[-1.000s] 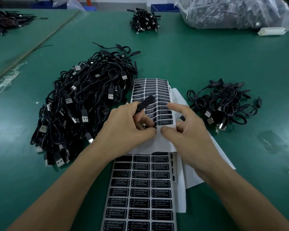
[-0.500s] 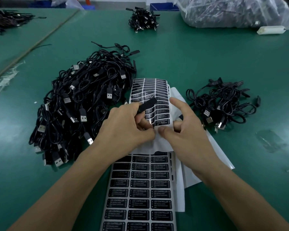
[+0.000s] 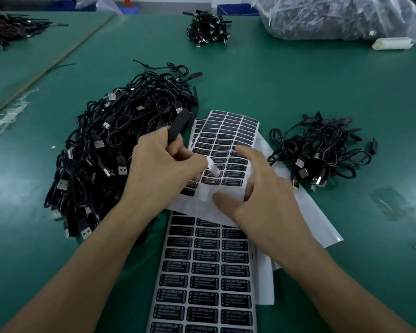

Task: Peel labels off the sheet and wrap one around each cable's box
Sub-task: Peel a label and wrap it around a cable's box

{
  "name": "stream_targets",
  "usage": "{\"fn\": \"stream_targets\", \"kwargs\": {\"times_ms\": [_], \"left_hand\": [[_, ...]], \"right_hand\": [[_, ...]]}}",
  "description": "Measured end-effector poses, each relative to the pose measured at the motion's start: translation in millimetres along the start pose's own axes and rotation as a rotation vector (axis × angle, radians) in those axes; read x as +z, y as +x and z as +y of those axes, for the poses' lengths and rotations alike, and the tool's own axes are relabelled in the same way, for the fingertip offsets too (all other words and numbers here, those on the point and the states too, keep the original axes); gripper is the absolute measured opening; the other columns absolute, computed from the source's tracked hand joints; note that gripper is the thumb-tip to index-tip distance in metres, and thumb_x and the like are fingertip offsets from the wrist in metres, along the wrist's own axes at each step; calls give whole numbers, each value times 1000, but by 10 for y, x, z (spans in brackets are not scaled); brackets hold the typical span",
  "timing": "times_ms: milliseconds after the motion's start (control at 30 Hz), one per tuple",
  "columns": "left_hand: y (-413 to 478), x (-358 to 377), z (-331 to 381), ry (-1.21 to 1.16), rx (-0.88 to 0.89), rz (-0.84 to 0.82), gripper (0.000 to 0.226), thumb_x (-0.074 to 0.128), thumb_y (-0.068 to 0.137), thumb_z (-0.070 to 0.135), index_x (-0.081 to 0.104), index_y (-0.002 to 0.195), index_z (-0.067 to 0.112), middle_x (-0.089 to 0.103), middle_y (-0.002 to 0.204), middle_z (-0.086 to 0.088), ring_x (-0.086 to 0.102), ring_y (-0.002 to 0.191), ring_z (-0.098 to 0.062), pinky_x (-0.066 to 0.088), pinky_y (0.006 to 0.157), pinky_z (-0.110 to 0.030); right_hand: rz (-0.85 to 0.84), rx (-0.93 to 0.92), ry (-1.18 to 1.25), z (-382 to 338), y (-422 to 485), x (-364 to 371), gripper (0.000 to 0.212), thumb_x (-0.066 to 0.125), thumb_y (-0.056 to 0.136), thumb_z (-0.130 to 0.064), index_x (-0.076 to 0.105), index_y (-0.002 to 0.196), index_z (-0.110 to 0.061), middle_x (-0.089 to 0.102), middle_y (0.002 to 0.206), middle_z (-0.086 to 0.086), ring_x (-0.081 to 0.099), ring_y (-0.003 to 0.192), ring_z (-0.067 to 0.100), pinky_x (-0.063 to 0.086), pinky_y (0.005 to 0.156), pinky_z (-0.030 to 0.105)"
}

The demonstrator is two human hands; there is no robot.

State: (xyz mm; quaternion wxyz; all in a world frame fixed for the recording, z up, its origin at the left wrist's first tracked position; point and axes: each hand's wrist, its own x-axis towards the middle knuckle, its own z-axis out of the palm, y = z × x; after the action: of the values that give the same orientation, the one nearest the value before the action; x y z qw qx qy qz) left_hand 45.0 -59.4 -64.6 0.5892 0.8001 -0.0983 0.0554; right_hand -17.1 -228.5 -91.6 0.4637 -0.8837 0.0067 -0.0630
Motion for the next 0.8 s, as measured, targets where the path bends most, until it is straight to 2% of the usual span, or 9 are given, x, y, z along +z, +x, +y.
{"fn": "stream_targets", "kwargs": {"times_ms": [33,100,233,367,433,567,667,733,800], "left_hand": [[4,7,-6,-33,-14,-1,45,72,64,11,29,66,22,64,57,-9,66,55,-16,42,46,-18],[2,20,-26,-73,-36,-23,46,72,69,2,29,67,21,61,56,-8,66,55,-15,41,46,-14],[2,1,-14,-152,-70,-44,48,71,71,-1,29,67,22,56,63,-15,66,52,-14,41,44,-15],[-3,2,12,-163,-90,-43,47,71,70,2,29,66,23,58,67,-19,68,54,-16,36,41,-19],[-10,16,20,-162,-105,-53,45,71,68,7,29,66,23,60,66,-16,69,54,-17,34,40,-23],[-21,56,19,-134,-91,-73,50,73,73,-3,29,68,20,61,59,-14,69,54,-19,38,41,-16],[-38,87,35,-115,-86,-88,51,77,69,2,28,68,19,67,61,-18,71,57,-24,37,41,-14],[-52,102,36,-111,-82,-88,54,78,71,0,28,68,19,62,52,-6,69,53,-21,37,42,-12],[-63,111,33,-108,-79,-107,53,75,76,-5,28,68,19,59,49,1,67,51,-18,38,43,-11]], "right_hand": [[-10,-8,-69,5,-2,-3,80,75,78,-42,27,141,-53,50,72,-13,52,67,7,42,55,23],[-17,3,-128,9,13,-23,79,76,79,-48,29,143,-50,49,81,-12,50,78,10,40,67,26],[-45,34,-150,21,68,-129,64,80,81,-42,51,138,-38,55,84,-10,51,76,3,34,62,17],[-86,28,-137,12,94,-233,61,84,78,-36,59,133,-35,54,91,-12,51,79,2,37,67,14],[-37,-29,-142,-7,82,-220,56,84,78,-34,62,129,-36,51,91,-14,47,78,-2,35,69,14],[182,-238,-167,-78,40,-114,31,82,79,-33,69,107,-30,48,88,-19,48,83,-7,37,72,8],[250,-316,-237,-114,30,-38,18,82,80,-28,72,92,-20,57,87,-8,53,82,3,43,70,18],[282,-342,-296,-119,34,-11,14,82,81,-23,73,89,-16,59,83,-2,56,79,13,45,67,25],[302,-346,-324,-118,37,-1,10,81,82,-19,75,87,-12,60,79,0,56,76,16,45,64,27]]}}
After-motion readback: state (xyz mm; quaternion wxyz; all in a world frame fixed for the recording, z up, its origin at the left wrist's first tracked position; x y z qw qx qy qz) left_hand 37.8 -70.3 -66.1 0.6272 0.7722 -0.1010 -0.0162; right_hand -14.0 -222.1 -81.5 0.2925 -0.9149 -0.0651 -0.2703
